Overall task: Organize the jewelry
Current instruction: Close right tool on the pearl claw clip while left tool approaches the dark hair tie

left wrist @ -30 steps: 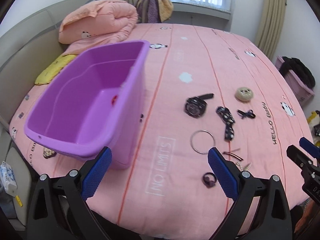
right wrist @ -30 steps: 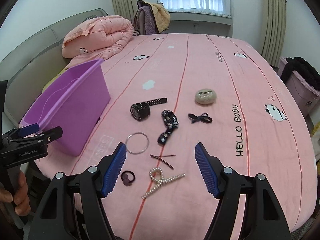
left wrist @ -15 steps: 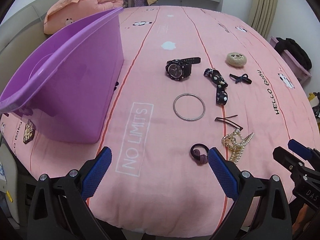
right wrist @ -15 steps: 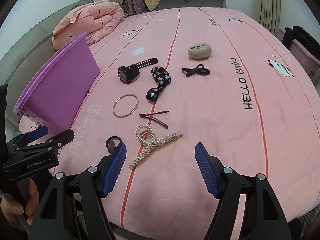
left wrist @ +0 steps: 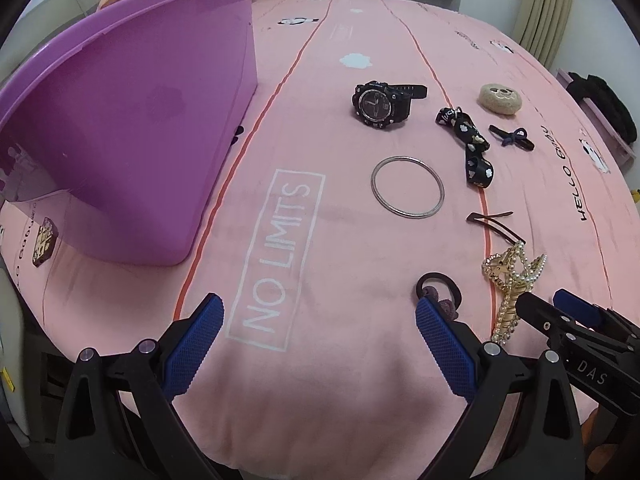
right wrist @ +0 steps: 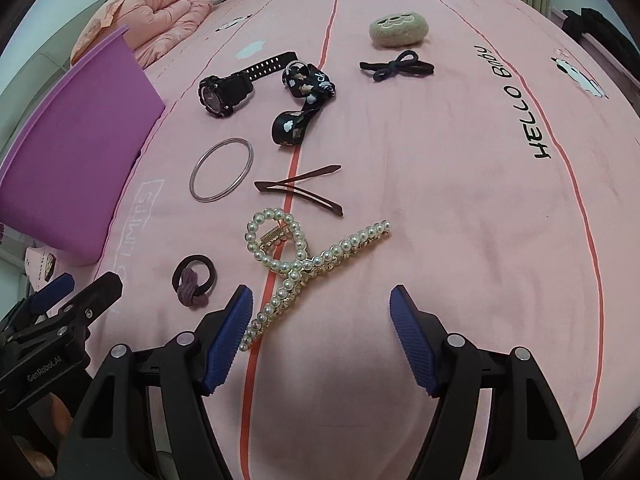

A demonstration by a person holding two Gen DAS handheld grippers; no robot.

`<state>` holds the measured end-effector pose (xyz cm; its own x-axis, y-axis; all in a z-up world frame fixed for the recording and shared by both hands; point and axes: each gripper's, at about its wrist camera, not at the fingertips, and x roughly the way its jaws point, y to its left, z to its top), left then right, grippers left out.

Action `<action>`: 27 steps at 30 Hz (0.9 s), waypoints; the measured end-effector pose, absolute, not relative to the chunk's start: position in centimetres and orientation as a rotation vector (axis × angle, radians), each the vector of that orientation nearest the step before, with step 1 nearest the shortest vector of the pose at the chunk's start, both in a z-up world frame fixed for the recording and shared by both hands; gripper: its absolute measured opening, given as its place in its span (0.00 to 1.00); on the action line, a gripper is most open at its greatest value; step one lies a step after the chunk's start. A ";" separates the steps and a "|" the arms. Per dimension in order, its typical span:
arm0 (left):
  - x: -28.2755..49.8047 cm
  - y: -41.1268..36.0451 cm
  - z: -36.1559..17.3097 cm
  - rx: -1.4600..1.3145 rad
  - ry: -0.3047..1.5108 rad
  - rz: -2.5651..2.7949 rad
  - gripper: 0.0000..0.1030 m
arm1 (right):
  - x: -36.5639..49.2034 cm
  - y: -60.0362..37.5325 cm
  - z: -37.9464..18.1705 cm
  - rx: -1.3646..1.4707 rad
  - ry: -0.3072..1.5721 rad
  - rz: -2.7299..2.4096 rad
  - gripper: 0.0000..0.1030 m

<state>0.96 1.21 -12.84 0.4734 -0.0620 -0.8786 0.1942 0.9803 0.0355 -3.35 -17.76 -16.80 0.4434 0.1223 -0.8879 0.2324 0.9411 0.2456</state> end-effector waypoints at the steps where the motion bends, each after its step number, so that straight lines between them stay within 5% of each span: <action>1: 1.0 1.1 -13.0 0.139 1.068 -0.156 0.92 | -3.2 -17.7 -16.9 0.353 1.119 -0.076 0.66; 14: 1.4 0.9 -14.1 0.138 1.079 -0.155 0.92 | -0.7 -17.1 -18.7 0.252 1.114 -0.129 0.65; 19: 1.3 0.4 -14.4 0.143 1.081 -0.165 0.92 | -1.4 -18.8 -18.4 0.272 1.084 -0.140 0.33; 27: 1.5 -1.9 -15.5 0.155 1.095 -0.208 0.92 | -2.8 -21.8 -18.3 0.290 1.057 -0.156 0.32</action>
